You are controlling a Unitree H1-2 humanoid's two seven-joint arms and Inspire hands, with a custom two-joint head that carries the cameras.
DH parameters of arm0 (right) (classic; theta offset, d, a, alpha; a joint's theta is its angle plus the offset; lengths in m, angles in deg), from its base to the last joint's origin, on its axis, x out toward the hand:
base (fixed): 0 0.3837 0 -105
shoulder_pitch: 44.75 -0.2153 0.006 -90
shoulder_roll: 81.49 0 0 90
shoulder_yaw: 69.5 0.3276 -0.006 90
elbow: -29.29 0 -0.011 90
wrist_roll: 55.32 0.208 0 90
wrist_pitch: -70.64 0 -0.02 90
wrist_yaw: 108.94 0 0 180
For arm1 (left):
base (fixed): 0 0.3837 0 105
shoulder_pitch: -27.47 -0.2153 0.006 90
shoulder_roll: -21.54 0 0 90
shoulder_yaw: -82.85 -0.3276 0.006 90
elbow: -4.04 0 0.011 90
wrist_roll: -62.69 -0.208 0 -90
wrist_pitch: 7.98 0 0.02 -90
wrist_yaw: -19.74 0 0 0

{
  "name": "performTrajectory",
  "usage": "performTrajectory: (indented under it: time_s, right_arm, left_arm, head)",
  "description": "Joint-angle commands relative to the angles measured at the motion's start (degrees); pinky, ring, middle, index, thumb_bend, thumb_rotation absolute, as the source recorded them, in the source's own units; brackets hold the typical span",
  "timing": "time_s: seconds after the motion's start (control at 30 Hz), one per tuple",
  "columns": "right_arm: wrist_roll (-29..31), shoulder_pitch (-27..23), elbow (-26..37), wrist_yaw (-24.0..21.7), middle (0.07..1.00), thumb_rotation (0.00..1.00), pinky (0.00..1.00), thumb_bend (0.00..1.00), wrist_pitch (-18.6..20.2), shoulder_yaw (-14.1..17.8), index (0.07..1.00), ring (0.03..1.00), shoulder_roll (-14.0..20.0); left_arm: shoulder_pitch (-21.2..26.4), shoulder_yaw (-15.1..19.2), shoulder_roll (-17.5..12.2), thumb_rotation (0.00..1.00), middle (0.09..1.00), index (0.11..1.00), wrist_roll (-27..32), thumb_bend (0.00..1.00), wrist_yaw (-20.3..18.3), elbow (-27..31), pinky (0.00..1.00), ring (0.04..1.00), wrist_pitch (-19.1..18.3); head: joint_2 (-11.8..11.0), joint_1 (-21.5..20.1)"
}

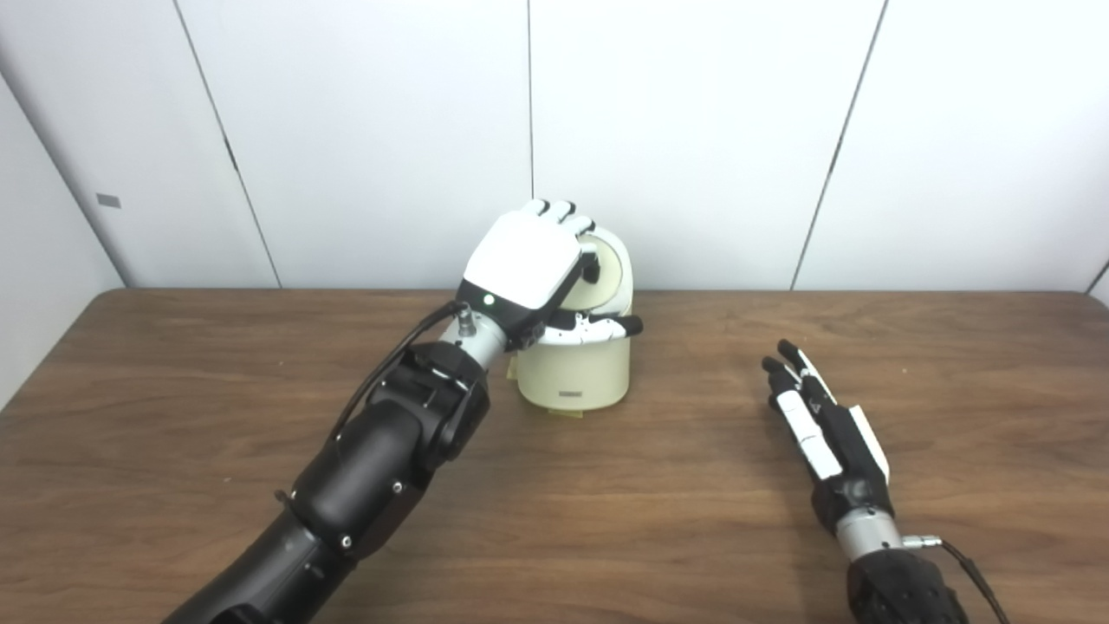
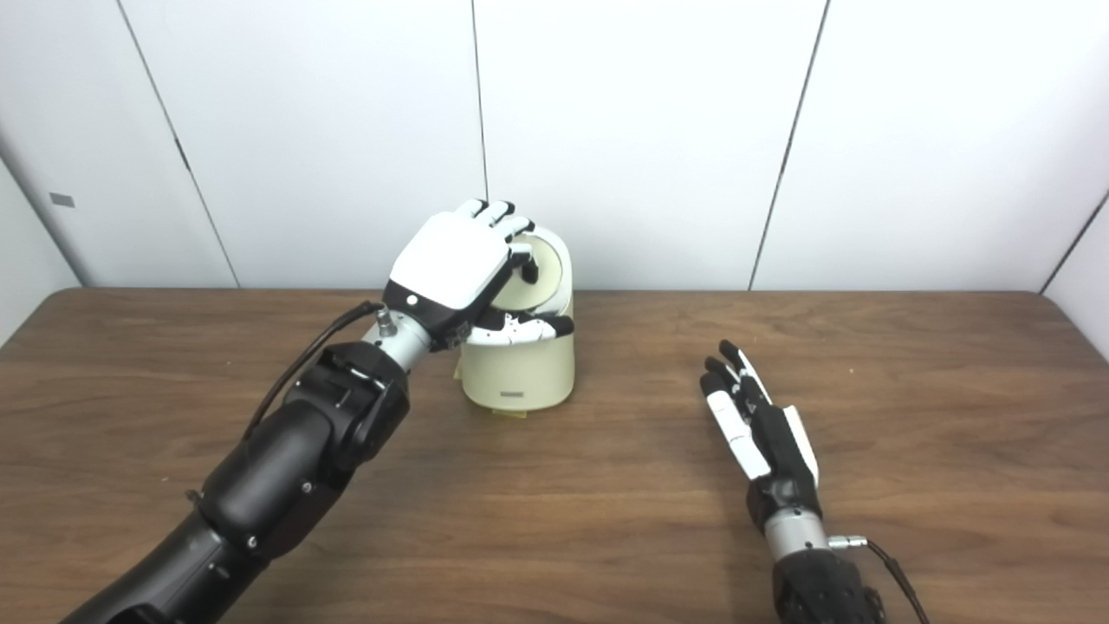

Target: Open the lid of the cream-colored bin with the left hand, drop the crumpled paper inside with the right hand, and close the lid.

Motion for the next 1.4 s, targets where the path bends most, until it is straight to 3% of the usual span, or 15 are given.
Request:
performTrajectory:
  time_s: [0.0,0.17,0.37,0.63,0.83,0.87,0.9,0.97,1.03,1.13,1.23,1.37]
  right_arm:
    - [1.24,-0.50,0.46,-0.73,0.913,0.86,1.00,0.60,3.21,1.15,0.932,0.978,1.36]
    - [2.32,-0.97,2.72,-0.80,0.907,0.90,0.99,0.67,6.05,2.16,0.931,0.976,2.04]
    - [3.88,-1.50,4.31,-1.26,0.911,0.88,0.99,0.67,7.79,2.72,0.922,0.965,2.28]
    - [3.76,-1.59,4.32,-1.49,0.911,0.89,0.98,0.68,7.94,2.49,0.928,0.962,2.77]
    - [3.81,-1.64,3.75,-1.56,0.909,0.89,0.98,0.67,7.27,2.57,0.924,0.956,2.84]
    - [3.71,-1.55,3.89,-1.63,0.910,0.89,0.98,0.67,7.37,2.48,0.923,0.956,2.91]
    - [3.60,-1.47,4.00,-1.67,0.910,0.89,0.98,0.66,7.45,2.41,0.924,0.956,2.95]
    - [3.85,-1.28,4.15,-1.86,0.910,0.89,0.97,0.67,7.43,2.47,0.926,0.956,2.92]
    - [4.22,-1.12,4.25,-2.05,0.917,0.88,0.98,0.67,7.24,2.63,0.931,0.967,2.83]
    - [5.78,-1.11,4.18,-2.17,0.924,0.86,0.99,0.67,6.81,3.44,0.931,0.979,2.12]
    - [6.32,-1.06,4.16,-2.48,0.929,0.86,0.96,0.67,5.83,3.42,0.937,0.968,1.90]
    - [6.21,-1.17,3.63,-2.41,0.933,0.86,0.95,0.67,4.33,3.21,0.933,0.964,1.69]
  left_arm:
    - [-0.71,0.04,-0.88,1.00,0.907,0.650,-1.09,0.65,-0.89,-1.92,0.93,0.957,-0.81]
    - [-1.56,-0.43,-0.69,1.00,0.907,0.641,-1.23,0.65,-1.85,-2.06,0.93,0.958,-0.86]
    - [-2.40,-0.76,-0.68,1.00,0.907,0.647,-1.19,0.64,-2.87,-1.95,0.92,0.959,-1.04]
    - [-3.17,-0.93,-1.02,1.00,0.911,0.663,-1.13,0.64,-2.73,-2.05,0.92,0.963,-0.93]
    - [-3.54,1.37,-0.44,1.00,0.887,0.674,1.32,0.63,-1.53,-0.26,0.90,0.934,-1.25]
    - [-4.21,3.35,0.40,1.00,0.885,0.677,3.81,0.63,0.83,0.56,0.90,0.931,-0.99]
    - [-4.72,4.75,0.98,0.91,0.861,0.701,5.64,0.61,2.55,1.11,0.87,0.901,-0.76]
    - [-6.32,9.34,3.00,0.82,0.838,0.746,11.97,0.58,5.90,2.93,0.84,0.869,-0.13]
    - [-8.11,14.12,5.31,0.88,0.869,0.883,18.77,0.58,7.64,5.04,0.80,0.864,0.20]
    - [-10.91,20.23,8.78,0.94,0.922,0.957,26.47,0.59,8.80,8.94,0.78,0.890,-0.97]
    - [-13.65,25.98,11.81,0.92,0.945,0.988,36.95,0.56,8.82,12.24,0.85,0.913,-1.14]
    - [-18.02,29.60,12.11,0.97,0.943,1.000,42.82,0.52,9.93,15.31,0.90,0.933,0.25]
  head:
    - [0.03,-0.15]
    - [0.22,-0.32]
    - [0.55,-0.28]
    - [0.49,-0.11]
    - [0.22,0.19]
    - [0.16,0.25]
    - [0.15,0.22]
    - [0.17,0.29]
    - [0.11,0.39]
    - [0.22,0.62]
    - [0.15,0.91]
    - [0.01,1.09]
